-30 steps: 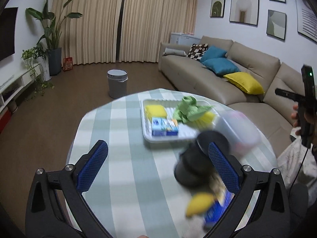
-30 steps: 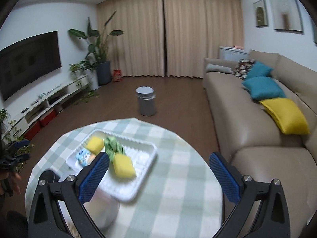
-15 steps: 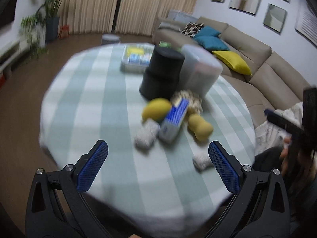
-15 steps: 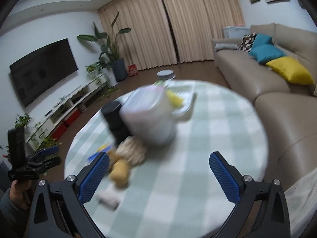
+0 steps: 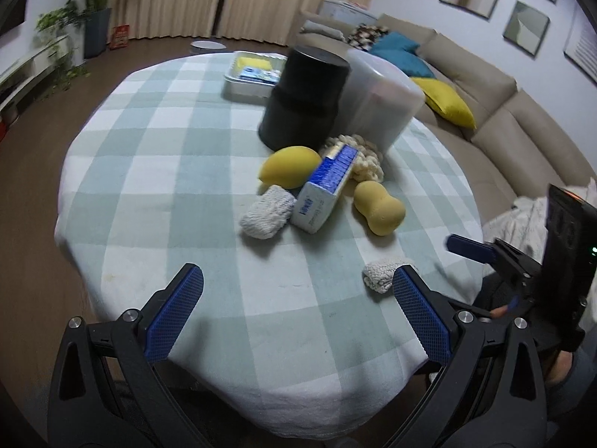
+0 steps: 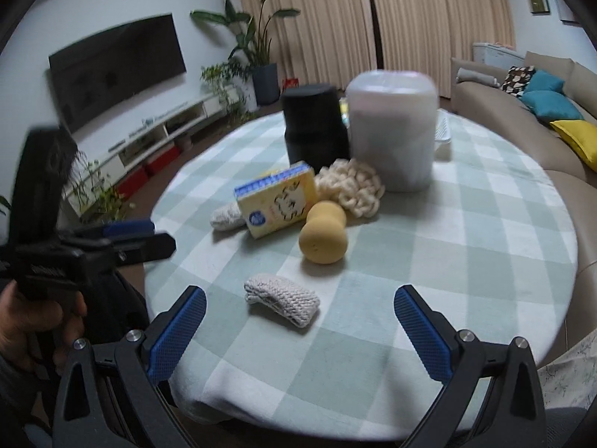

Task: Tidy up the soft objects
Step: 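Move both tools back toward the pile of soft items, then grasp a white knitted scrubber with the left tool while the right tool grasps another, then carry both white knitted scrubbers over the white tray with both tools, then release the scrubber into the tray while the right tool releases its scrubber, then move both tools back toward the pile of soft items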

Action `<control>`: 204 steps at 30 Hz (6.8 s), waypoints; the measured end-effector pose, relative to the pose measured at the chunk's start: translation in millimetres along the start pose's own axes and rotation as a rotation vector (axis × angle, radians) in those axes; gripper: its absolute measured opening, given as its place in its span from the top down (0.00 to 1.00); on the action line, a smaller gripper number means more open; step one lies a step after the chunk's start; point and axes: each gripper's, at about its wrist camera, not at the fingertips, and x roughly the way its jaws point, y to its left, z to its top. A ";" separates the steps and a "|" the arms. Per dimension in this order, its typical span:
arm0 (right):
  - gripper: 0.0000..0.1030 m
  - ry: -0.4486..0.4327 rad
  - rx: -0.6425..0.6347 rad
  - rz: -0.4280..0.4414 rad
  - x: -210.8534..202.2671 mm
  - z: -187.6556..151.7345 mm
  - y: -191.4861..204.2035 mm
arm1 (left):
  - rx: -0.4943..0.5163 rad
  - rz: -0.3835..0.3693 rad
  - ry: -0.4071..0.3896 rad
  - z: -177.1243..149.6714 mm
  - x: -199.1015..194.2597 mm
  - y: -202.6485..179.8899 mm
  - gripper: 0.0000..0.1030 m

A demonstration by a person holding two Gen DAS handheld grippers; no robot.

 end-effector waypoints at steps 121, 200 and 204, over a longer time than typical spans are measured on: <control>0.68 -0.224 -0.244 -0.183 -121.5 281.4 -131.7 | 0.312 0.077 -0.172 304.5 -30.9 -15.2 0.76; 0.05 0.108 -0.158 -0.099 185.8 315.7 -230.9 | 0.212 0.054 0.083 348.9 230.9 16.5 0.00; 0.01 0.106 -0.158 -0.111 177.8 317.9 -228.6 | 0.189 0.069 0.063 350.1 217.3 23.3 0.00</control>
